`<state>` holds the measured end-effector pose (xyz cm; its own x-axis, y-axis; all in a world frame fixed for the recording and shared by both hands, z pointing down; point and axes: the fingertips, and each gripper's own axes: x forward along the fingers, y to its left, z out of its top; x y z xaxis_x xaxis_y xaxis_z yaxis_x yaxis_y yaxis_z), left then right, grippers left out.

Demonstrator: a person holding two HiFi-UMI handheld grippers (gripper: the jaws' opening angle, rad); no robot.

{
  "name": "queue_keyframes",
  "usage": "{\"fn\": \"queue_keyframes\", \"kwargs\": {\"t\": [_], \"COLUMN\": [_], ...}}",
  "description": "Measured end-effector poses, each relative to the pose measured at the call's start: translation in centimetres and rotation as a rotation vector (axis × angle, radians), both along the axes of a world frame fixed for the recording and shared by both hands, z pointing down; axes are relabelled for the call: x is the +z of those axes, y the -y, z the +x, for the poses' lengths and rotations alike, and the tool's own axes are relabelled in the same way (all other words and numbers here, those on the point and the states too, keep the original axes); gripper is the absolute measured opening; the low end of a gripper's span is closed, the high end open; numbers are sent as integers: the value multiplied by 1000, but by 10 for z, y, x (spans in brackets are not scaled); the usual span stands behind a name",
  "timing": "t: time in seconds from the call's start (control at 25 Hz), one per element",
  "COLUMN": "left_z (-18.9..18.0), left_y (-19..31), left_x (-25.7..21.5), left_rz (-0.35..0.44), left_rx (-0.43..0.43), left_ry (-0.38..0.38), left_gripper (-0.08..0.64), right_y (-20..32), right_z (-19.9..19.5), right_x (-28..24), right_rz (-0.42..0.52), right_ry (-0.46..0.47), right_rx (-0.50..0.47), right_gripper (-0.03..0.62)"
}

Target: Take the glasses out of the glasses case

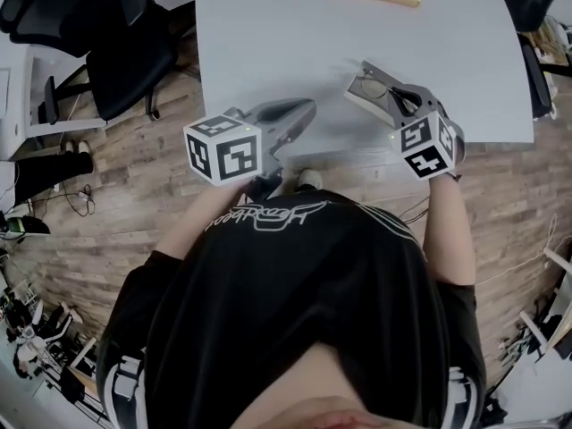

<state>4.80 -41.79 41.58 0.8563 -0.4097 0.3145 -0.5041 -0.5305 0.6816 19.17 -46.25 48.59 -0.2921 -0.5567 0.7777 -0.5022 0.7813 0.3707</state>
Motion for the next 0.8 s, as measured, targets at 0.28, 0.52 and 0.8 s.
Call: {"fn": "queue_keyframes", "kwargs": {"t": [0.28,0.52,0.8], "left_z": [-8,-20,-43], "left_y": [-25,-53,-97], "left_x": [-19,-46,-92], "left_rz": [32,85,160], "left_rx": [26,74,128], "left_ry": [-18,-32,-80], "left_gripper": [6,6,6], "right_y": [-29,-65,-118], "right_z": [-13,-34,-69], "right_x": [-51,-106,-174], "right_rz": [93,194,312], "right_ry": [95,261,512], "right_rx": [71,163,262], "right_gripper": [20,20,20]}}
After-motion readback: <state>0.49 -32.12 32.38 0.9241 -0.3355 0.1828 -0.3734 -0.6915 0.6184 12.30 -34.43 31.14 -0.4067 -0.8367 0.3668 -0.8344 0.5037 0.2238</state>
